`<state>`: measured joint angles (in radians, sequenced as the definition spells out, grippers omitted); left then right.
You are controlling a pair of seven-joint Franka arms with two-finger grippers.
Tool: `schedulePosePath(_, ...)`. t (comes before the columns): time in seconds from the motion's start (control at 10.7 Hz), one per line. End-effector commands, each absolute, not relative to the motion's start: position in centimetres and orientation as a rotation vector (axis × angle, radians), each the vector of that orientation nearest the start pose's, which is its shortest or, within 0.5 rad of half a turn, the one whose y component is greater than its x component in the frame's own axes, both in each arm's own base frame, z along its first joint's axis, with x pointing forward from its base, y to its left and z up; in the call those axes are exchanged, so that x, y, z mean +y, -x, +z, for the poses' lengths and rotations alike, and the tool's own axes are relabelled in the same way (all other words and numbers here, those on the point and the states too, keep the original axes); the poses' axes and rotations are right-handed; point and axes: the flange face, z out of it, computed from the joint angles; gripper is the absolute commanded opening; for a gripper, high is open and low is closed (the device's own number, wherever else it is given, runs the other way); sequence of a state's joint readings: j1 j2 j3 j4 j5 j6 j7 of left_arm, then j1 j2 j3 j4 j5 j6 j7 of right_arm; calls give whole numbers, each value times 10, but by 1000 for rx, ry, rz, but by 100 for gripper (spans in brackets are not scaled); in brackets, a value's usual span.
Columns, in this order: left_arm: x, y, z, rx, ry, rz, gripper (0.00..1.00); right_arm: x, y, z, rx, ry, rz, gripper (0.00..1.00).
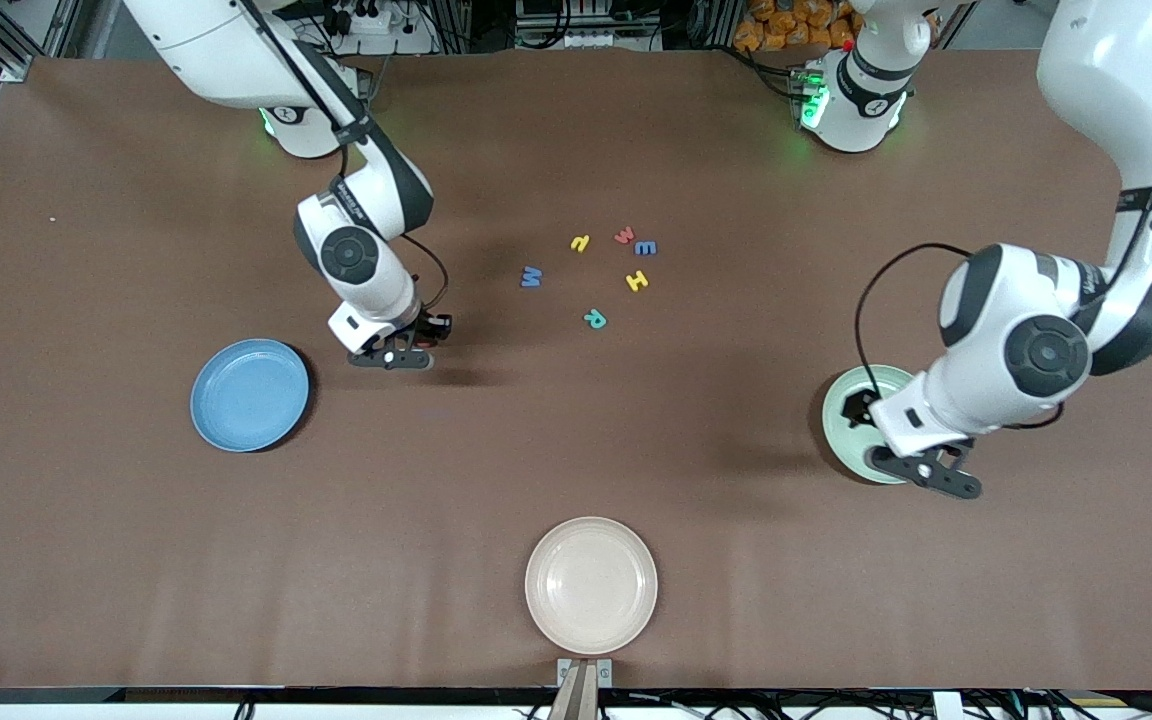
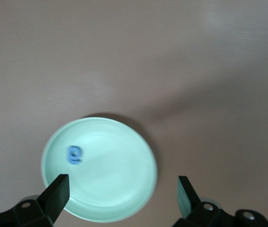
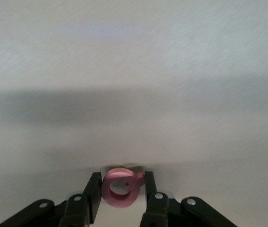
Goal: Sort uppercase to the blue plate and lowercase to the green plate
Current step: 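Release the pink letter on the blue plate while the left gripper returns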
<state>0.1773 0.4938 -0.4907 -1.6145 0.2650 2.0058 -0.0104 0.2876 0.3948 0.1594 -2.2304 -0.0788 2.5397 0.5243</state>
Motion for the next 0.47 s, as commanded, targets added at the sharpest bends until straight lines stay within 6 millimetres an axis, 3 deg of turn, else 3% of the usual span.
schedulePosePath(0.0, -195, -621, 393, 474, 3106, 110, 100, 191, -520, 206, -81, 3183, 175, 39)
schedulePosePath(0.09, -227, -600, 405, 515, 3108, 135, 100, 166, -537, 217, -119, 3187, 236, 39)
schedulePosePath(0.38, -313, -557, 410, 243, 3151, 176, 100, 107, -566, 232, -288, 3164, 228, 40)
